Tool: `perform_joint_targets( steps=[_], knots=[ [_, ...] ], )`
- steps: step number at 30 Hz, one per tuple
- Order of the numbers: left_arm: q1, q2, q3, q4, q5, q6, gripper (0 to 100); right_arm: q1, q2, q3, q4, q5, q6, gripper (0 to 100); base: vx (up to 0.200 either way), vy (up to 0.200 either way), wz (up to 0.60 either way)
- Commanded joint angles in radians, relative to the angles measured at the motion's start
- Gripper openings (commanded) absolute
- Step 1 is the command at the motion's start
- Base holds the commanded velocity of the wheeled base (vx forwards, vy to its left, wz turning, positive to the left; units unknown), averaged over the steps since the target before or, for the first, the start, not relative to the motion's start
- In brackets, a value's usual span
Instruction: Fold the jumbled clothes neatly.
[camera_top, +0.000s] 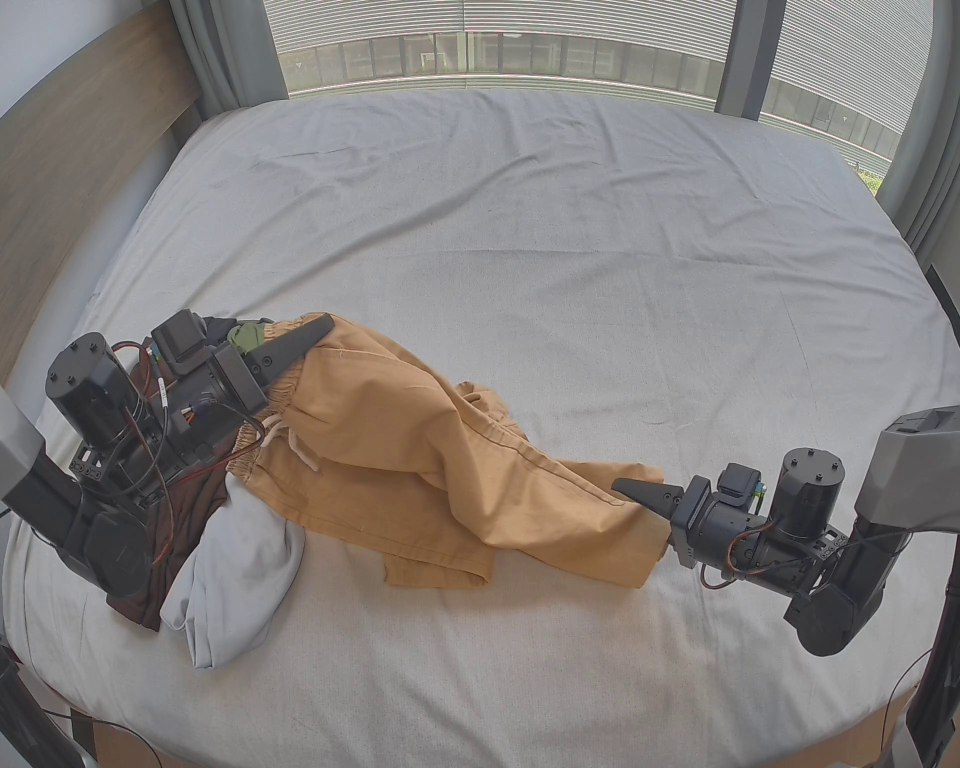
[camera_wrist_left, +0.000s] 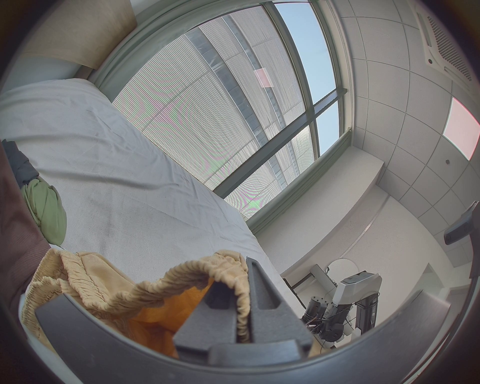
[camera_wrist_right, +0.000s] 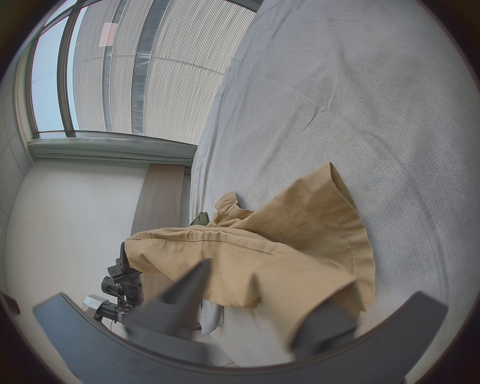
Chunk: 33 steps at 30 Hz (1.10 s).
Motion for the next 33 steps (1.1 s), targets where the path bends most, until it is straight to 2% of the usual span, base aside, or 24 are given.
perform_joint_targets(
  steps=[1, 6, 14, 23, 27, 33],
  knots=[
    [0.001, 0.002, 0.000, -0.001, 0.000, 0.000, 0, 0.000, 0.000, -0.001, 0.000, 0.001, 0.001, 0, 0.000, 0.000, 0.00],
    [-0.001, 0.001, -0.005, -0.001, 0.000, -0.003, 0, -0.002, -0.017, -0.003, 0.000, 0.003, 0.020, 0, 0.000, 0.000, 0.00],
    [-0.006, -0.027, -0.022, -0.001, 0.001, -0.020, 0, 0.002, -0.184, 0.020, 0.000, 0.010, 0.020, 0, 0.000, 0.000, 0.00],
    [-0.021, -0.139, -0.083, -0.001, 0.034, -0.146, 0, 0.006, -0.414, 0.050, 0.004, 0.038, 0.009, 0, 0.000, 0.000, 0.00],
    [-0.021, -0.165, -0.091, -0.001, 0.049, -0.173, 0, -0.002, -0.437, 0.050, 0.009, 0.038, -0.006, 0, 0.000, 0.000, 0.00],
    [-0.030, -0.180, -0.083, -0.001, 0.049, -0.183, 0, -0.018, -0.439, 0.050, 0.011, 0.038, -0.078, 0, 0.000, 0.000, 0.00]
  ],
)
